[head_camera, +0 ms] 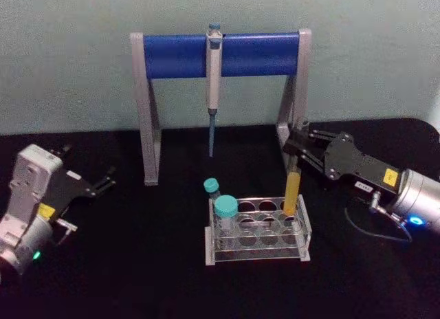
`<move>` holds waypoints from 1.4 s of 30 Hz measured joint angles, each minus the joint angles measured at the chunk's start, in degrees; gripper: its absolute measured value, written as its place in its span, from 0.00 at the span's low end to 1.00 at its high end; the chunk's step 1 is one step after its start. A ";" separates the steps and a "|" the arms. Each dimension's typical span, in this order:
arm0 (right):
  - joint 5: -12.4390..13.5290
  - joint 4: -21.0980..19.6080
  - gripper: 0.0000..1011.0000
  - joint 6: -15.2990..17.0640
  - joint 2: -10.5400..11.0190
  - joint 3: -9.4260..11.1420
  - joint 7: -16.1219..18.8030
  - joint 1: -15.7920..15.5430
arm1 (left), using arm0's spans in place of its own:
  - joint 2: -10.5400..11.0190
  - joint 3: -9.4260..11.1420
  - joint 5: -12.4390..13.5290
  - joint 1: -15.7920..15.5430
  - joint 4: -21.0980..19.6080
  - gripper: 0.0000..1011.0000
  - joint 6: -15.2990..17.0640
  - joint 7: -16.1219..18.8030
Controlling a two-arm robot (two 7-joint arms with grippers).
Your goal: Pick up the test tube from the test tube rack, shake it, then place it back into the test tube rack.
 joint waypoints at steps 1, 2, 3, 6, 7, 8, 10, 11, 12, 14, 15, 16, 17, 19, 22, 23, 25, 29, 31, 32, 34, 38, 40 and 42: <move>-0.01 0.17 0.23 0.11 -0.04 -0.09 0.03 0.00 | 0.00 0.00 0.00 0.00 0.00 0.99 0.00 0.00; -0.01 0.22 0.23 0.15 -0.04 -0.12 0.03 0.00 | 0.00 0.00 0.00 0.00 0.00 0.99 0.00 0.00; 0.01 0.28 0.23 0.24 -0.05 -0.16 0.03 -0.05 | 0.00 0.00 0.00 0.00 0.00 0.99 0.00 0.00; 0.04 0.30 0.23 0.33 -0.02 -0.19 0.00 -0.25 | 0.00 0.00 0.00 0.00 0.00 0.99 0.00 0.00; 0.08 0.39 0.23 0.42 0.01 -0.21 -0.03 -0.38 | 0.00 0.00 0.00 0.00 0.00 0.99 0.00 0.00; 0.09 0.44 0.23 0.47 0.03 -0.23 -0.05 -0.43 | 0.00 0.00 0.00 0.00 0.00 0.99 0.00 0.00; 0.13 0.59 0.23 0.57 0.05 -0.26 -0.10 -0.52 | 0.00 0.00 0.00 0.00 0.00 0.99 0.00 0.00; 0.15 0.74 0.23 0.68 0.06 -0.29 -0.16 -0.62 | 0.00 0.00 0.00 0.00 0.00 0.99 0.00 0.00; 0.16 0.80 0.23 0.72 0.07 -0.32 -0.20 -0.67 | 0.00 0.00 0.00 0.00 0.00 0.99 0.00 0.00; 0.06 1.01 0.23 0.77 0.07 -0.41 -0.31 -0.76 | 0.00 0.00 0.00 0.00 0.00 0.99 0.00 0.00; -0.08 1.14 0.23 0.77 0.08 -0.47 -0.40 -0.77 | 0.00 0.00 0.00 0.00 0.00 0.99 0.00 0.00; -0.21 1.21 0.23 0.77 0.08 -0.51 -0.47 -0.79 | 0.00 0.00 0.00 0.00 0.00 0.99 0.00 0.00; -0.21 1.21 0.23 0.77 0.08 -0.51 -0.47 -0.79 | 0.00 0.00 0.00 0.00 0.00 0.99 0.00 0.00; -0.49 1.53 0.23 0.74 0.01 -0.63 -0.60 -0.79 | 0.00 0.00 0.00 0.00 0.00 0.99 0.00 0.00; -0.76 2.27 0.23 0.70 -0.23 -0.85 -0.59 -0.67 | 0.00 0.00 0.00 0.00 0.00 0.99 0.00 0.00; -0.76 2.27 0.23 0.70 -0.23 -0.85 -0.59 -0.67 | 0.00 0.00 0.00 0.00 0.00 0.99 0.00 0.00; -0.96 2.72 0.23 0.70 -0.41 -1.01 -0.57 -0.51 | 0.00 0.00 0.00 0.00 0.00 0.99 0.00 0.00; -1.54 3.13 0.23 0.73 -0.48 -1.34 -0.56 -0.38 | 0.00 0.00 0.00 0.00 0.00 0.99 0.00 0.00; -1.91 3.28 0.23 0.78 -0.48 -1.54 -0.61 -0.33 | 0.00 0.00 0.00 0.00 0.01 0.99 0.00 0.00; -2.11 3.42 0.23 0.81 -0.48 -1.66 -0.62 -0.28 | 0.00 0.00 0.00 0.00 0.00 0.99 0.00 0.00; -2.26 3.55 0.23 0.87 -0.48 -1.74 -0.62 -0.25 | 0.00 0.00 0.00 0.00 0.00 0.99 0.00 0.00; -2.50 3.86 0.23 1.03 -0.44 -1.89 -0.60 -0.22 | 0.00 0.00 0.00 0.00 0.00 0.99 0.00 0.00; -2.61 4.03 0.23 1.16 -0.45 -1.97 -0.58 -0.19 | 0.00 0.00 0.00 0.00 0.00 0.99 0.00 0.00; -2.71 4.30 0.23 1.24 -0.51 -2.07 -0.51 -0.08 | 0.00 0.00 0.00 0.00 0.00 0.99 0.00 0.00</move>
